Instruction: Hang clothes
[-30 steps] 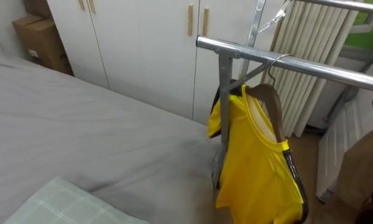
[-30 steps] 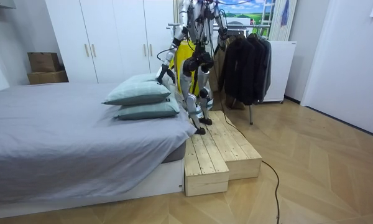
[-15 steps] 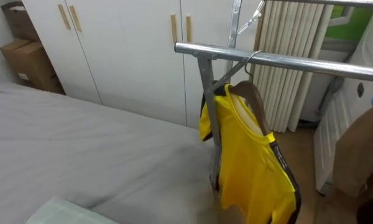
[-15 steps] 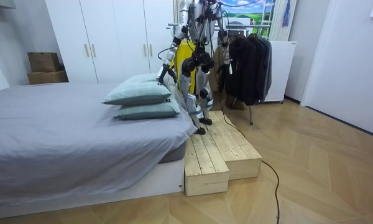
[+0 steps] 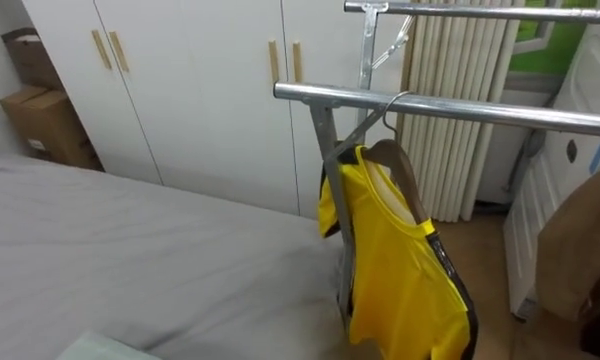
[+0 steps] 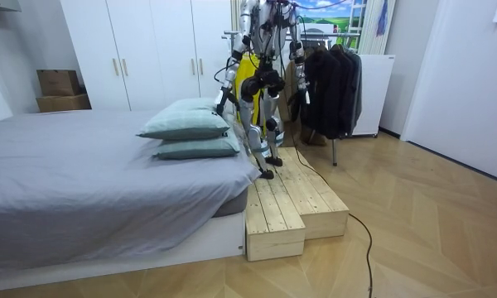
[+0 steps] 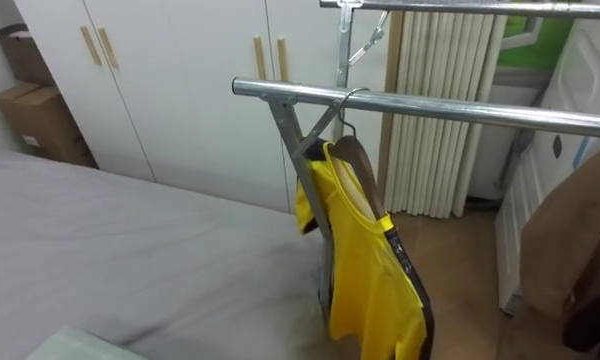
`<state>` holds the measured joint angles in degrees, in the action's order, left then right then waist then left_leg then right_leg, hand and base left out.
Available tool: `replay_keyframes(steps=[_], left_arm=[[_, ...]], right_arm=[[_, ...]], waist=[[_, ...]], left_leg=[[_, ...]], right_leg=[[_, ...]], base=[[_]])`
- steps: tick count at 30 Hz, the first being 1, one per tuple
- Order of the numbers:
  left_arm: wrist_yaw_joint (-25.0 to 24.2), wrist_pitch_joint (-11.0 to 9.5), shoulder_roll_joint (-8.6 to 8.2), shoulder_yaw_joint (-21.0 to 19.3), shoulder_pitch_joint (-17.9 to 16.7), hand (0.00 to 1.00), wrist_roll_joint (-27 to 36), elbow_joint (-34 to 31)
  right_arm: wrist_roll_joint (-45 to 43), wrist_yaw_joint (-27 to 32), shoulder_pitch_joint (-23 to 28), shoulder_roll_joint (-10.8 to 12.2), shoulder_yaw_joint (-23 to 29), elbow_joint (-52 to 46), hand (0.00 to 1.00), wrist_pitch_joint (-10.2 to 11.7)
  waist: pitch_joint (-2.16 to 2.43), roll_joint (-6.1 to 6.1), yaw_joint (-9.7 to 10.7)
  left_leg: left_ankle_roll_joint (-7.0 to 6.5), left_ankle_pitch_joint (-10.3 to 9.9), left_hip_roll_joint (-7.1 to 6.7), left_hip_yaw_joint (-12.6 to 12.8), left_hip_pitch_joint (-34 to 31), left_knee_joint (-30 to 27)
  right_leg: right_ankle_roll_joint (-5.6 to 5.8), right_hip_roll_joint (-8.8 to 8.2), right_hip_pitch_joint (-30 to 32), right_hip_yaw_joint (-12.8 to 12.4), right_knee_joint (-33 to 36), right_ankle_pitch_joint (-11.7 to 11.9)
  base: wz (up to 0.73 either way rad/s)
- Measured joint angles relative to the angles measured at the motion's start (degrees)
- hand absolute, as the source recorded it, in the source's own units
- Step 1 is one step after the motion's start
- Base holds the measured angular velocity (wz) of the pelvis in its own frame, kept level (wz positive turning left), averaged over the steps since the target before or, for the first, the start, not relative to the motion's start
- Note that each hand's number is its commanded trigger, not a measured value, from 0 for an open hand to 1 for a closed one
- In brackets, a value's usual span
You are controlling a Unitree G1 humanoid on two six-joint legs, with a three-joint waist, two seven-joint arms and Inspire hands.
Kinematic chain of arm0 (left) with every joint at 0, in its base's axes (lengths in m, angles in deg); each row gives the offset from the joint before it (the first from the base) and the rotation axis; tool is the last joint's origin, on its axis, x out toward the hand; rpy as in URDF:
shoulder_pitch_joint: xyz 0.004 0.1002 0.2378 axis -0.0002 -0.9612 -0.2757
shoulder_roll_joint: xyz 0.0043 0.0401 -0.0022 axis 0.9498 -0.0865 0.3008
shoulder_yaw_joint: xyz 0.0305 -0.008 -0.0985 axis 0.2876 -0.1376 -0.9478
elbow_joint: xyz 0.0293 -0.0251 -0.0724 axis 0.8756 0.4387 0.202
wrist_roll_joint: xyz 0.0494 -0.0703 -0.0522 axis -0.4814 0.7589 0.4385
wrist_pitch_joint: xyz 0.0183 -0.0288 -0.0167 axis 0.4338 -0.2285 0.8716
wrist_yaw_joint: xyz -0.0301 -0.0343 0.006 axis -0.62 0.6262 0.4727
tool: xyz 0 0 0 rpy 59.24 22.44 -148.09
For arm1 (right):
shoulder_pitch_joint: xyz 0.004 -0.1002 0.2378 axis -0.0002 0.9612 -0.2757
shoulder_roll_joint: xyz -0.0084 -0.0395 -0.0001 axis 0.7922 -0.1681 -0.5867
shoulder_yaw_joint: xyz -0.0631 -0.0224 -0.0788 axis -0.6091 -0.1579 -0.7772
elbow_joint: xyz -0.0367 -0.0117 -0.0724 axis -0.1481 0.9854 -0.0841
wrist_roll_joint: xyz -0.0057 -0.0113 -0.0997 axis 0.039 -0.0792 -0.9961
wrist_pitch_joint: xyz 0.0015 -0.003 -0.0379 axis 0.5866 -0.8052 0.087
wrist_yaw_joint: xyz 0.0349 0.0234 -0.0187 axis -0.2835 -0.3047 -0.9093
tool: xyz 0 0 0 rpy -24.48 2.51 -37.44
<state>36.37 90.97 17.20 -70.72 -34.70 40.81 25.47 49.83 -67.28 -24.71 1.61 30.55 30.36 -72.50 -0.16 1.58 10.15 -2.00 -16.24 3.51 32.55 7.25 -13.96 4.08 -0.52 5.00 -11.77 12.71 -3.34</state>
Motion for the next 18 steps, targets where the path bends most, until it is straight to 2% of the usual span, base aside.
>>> replay_keyframes(steps=[4,7,11,15,16,17,18], left_arm=[[0.0,0.6,-0.2,0.5,0.9,0.0,0.0,0.4],[0.0,0.9,-0.19,0.9,0.9,0.0,0.1,0.4],[-0.1,1.9,-0.17,1.7,0.9,0.0,0.1,0.4],[-0.1,2.7,-0.17,2.2,0.9,0.0,0.2,0.4],[-0.1,2.7,-0.27,2.2,0.9,0.0,0.1,0.3],[-0.1,2.8,-0.31,2.2,0.9,0.0,0.1,0.3],[-0.1,2.9,-0.34,2.2,0.7,0.0,0.1,0.3]], right_arm=[[-4.9,1.1,-1.4,0.0,0.0,-0.1,0.0,-0.7],[-8.9,2.1,-2.7,0.0,0.0,-0.2,0.0,-1.4],[-9.2,2.3,-2.8,0.0,-0.1,-1.2,0.0,-1.8],[-9.3,2.9,-2.8,0.0,-0.6,-2.3,0.0,-3.1],[-9.5,2.9,-2.8,0.0,-0.6,-2.4,0.0,-3.3],[-9.5,2.9,-2.8,0.0,-0.7,-2.5,0.0,-3.5],[-9.4,2.9,-3.4,0.1,-1.0,-2.6,0.0,-3.7]], waist=[[0.0,-0.01,-1.0],[0.02,-0.04,-1.2],[0.1,0.11,-1.3],[0.14,-0.2,-1.2],[0.09,-0.32,-1.2],[0.12,-0.28,-1.3],[-0.1,-0.47,-1.4]], left_leg=[[-0.1,0.0,-0.34,0.0,0.1,0.3],[-0.26,0.0,-0.33,0.0,0.3,0.4],[-0.46,0.2,-0.47,0.0,0.9,0.6],[-0.69,0.3,-0.88,0.5,1.4,0.9],[-1.02,0.4,-0.56,1.2,1.2,1.4],[-1.22,0.3,-0.25,2.2,1.2,1.4],[-1.44,0.3,0.14,3.7,1.5,1.6]], right_leg=[[-0.01,-0.1,0.1,-0.2,-0.1,0.0],[-0.06,-0.4,0.1,1.6,0.0,0.4],[-0.72,-1.17,0.0,7.1,0.5,1.7],[-0.91,-1.72,0.1,8.8,1.0,2.0],[-0.99,-2.0,0.1,9.8,1.1,2.3],[-1.26,-2.15,0.0,11.2,1.7,2.5],[-2.74,-2.71,1.0,15.0,5.6,1.2]], base=[[-0.08],[0.0],[0.0],[-0.07],[-0.12],[-0.25],[-0.24]])
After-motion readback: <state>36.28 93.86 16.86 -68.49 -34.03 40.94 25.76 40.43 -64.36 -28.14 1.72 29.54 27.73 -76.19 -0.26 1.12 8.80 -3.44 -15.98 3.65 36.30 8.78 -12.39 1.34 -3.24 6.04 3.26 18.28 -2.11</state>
